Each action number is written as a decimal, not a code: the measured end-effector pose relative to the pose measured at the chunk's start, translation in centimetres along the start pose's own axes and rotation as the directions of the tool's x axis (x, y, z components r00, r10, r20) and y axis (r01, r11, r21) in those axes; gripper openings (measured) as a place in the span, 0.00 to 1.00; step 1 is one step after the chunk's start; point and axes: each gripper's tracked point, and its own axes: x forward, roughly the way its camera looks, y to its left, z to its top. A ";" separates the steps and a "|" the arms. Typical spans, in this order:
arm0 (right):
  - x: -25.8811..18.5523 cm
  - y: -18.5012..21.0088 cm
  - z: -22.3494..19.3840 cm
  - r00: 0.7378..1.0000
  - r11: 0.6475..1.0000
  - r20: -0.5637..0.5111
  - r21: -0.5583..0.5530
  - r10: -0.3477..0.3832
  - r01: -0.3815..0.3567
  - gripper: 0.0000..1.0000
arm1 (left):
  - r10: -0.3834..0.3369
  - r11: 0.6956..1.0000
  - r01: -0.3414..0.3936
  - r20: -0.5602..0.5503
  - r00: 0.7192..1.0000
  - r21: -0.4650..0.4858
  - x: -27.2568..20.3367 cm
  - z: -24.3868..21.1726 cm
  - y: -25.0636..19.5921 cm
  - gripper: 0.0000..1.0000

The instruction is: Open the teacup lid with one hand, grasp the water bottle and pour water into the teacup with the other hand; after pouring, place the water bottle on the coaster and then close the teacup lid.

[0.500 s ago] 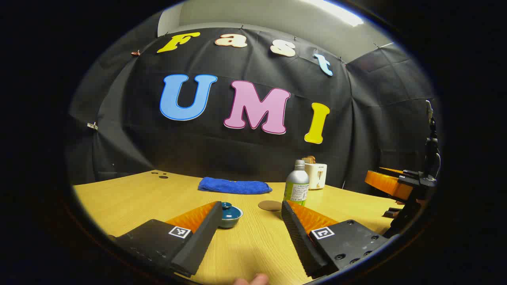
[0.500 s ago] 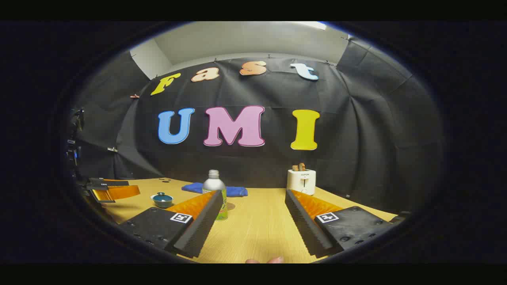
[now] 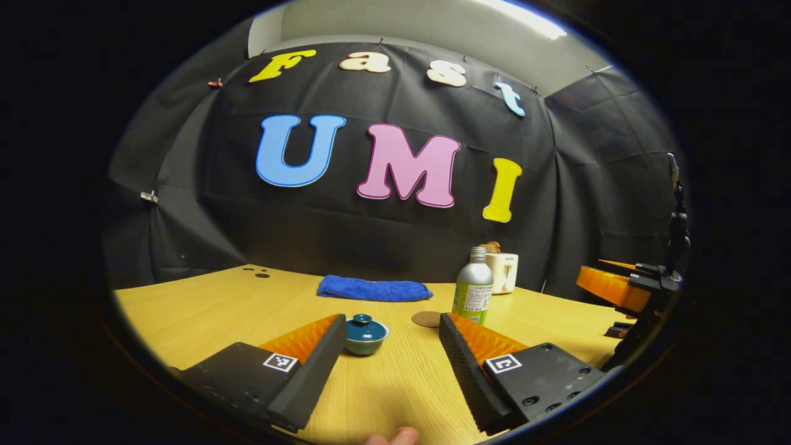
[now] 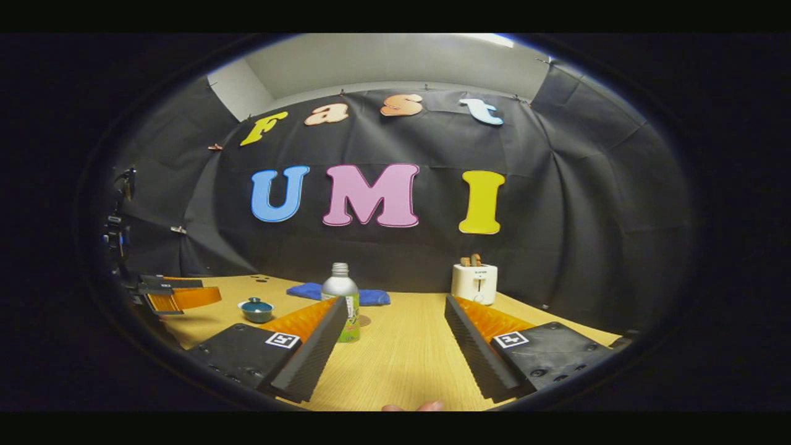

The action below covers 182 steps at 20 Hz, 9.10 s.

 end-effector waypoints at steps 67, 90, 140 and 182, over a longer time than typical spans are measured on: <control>16.2 11.1 -11.2 0.947 0.994 -0.301 0.023 0.112 -0.111 0.83 | 0.110 0.988 -0.118 -0.074 0.991 -0.104 7.7 3.0 12.2 0.33; 16.5 15.1 -8.7 0.967 0.219 -0.171 -0.953 0.186 -0.211 0.80 | 0.144 0.980 -0.157 -0.107 0.984 -0.124 7.3 1.9 14.8 0.36; 19.1 18.4 -7.8 0.946 -0.489 -0.171 -0.872 0.276 -0.015 0.80 | 0.138 0.974 -0.162 -0.154 0.978 -0.157 7.3 0.2 15.9 0.36; 15.8 19.5 -12.1 0.827 0.281 -0.422 -0.798 0.372 -0.533 0.80 | 0.142 0.967 -0.175 -0.180 0.973 -0.187 7.4 -0.4 16.2 0.33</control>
